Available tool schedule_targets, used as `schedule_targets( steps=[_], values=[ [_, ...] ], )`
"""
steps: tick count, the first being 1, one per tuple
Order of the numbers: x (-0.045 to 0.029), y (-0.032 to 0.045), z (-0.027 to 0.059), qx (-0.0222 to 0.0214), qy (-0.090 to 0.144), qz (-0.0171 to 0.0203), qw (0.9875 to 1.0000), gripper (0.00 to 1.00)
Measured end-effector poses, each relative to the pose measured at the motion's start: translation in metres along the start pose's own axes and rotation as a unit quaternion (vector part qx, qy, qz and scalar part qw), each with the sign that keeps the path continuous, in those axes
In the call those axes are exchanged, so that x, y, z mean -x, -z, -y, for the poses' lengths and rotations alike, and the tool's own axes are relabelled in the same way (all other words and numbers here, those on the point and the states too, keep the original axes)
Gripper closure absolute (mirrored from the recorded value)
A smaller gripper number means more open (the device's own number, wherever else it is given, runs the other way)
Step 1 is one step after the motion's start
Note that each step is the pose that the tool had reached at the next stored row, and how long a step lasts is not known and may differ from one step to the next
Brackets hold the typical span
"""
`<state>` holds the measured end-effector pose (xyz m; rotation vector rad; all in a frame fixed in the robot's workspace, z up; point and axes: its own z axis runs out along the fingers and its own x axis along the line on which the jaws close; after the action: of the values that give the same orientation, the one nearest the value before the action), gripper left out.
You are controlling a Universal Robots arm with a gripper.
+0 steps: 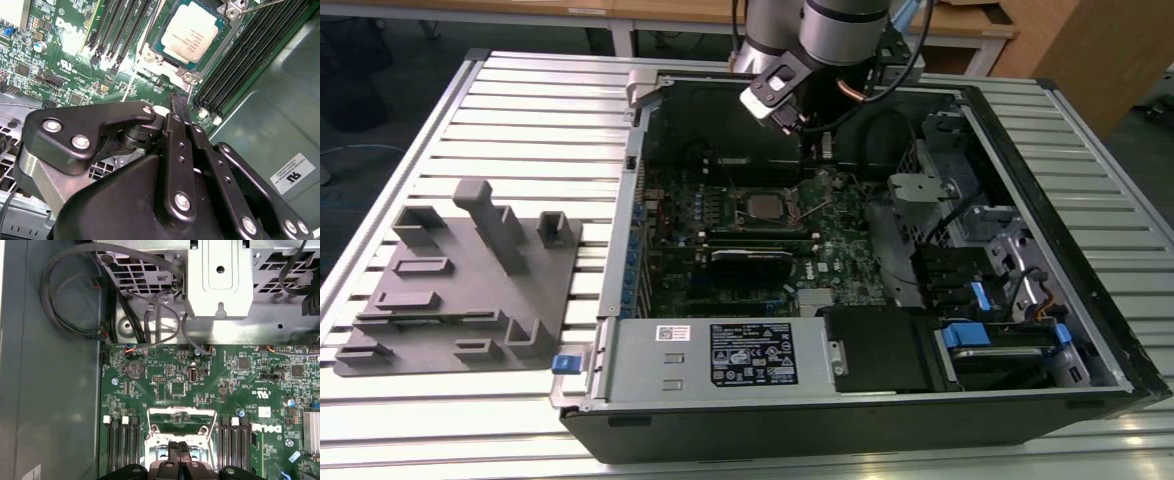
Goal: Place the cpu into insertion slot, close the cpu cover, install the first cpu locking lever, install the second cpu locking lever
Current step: 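Close the cpu cover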
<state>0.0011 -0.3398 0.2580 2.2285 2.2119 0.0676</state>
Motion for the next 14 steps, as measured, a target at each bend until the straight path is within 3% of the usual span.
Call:
schedule_targets(
  steps=[14],
  values=[
    [0.0000, -0.0021, -0.0030, 0.0000, 0.000, -0.0001, 1.0000, 0.89]
  ],
)
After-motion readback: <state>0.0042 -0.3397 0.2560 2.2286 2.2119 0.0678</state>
